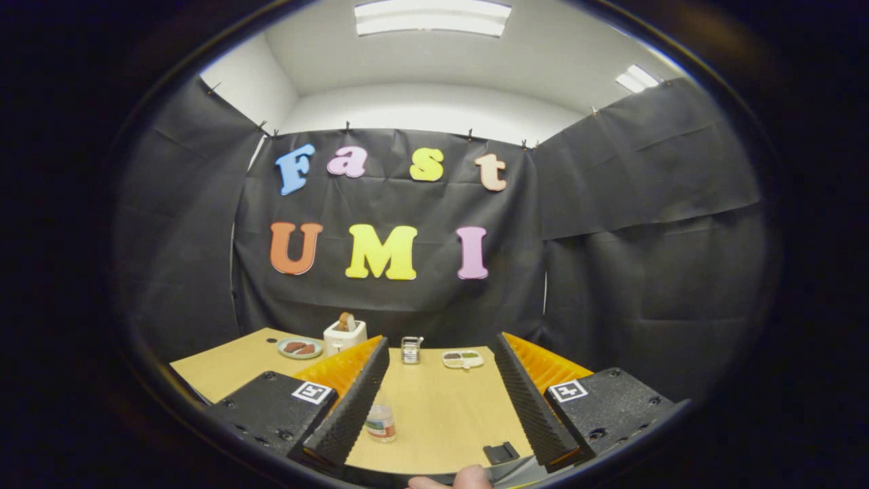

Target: Take the bottle from table, then pour the juice into the cup, finally place the bottle on the coaster

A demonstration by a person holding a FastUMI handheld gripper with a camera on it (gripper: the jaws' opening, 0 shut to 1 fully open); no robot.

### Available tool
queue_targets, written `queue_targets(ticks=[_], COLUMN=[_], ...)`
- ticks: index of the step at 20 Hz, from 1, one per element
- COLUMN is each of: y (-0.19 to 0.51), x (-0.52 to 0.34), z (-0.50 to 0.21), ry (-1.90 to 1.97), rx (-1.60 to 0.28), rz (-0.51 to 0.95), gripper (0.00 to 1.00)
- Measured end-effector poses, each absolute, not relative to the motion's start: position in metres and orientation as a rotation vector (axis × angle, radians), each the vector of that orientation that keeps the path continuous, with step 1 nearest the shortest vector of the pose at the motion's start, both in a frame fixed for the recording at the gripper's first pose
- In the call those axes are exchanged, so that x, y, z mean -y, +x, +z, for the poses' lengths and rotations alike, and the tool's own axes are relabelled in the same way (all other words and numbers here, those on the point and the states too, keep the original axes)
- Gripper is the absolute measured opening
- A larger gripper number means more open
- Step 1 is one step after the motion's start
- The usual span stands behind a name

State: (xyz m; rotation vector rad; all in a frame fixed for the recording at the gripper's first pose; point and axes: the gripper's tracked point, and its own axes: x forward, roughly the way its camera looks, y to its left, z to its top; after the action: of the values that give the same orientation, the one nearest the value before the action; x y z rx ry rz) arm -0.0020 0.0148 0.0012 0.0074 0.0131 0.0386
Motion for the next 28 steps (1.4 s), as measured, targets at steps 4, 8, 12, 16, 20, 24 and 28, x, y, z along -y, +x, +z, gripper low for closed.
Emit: queue_targets(ticks=[4,8,12,16,20,24,28], y=[-0.001,0.001,0.009,0.02,0.033,0.041,0.051], x=[-0.019,-0.027,-0.036,-0.05,-0.063,-0.084,-0.104], z=[0.0,-0.004,-0.021,-0.054,-0.097,-0.145,-0.187], ry=[-0.002,-0.009,-0.001,-0.011,-0.017,0.002,0.001], rx=[-0.019,-0.026,-0.056,-0.116,-0.179,-0.263,-0.333], rz=[0.044,0.062,0.084,0.122,0.15,0.203,0.244], gripper=[1.0,1.0,1.0,1.0,1.0,1.0,1.0])
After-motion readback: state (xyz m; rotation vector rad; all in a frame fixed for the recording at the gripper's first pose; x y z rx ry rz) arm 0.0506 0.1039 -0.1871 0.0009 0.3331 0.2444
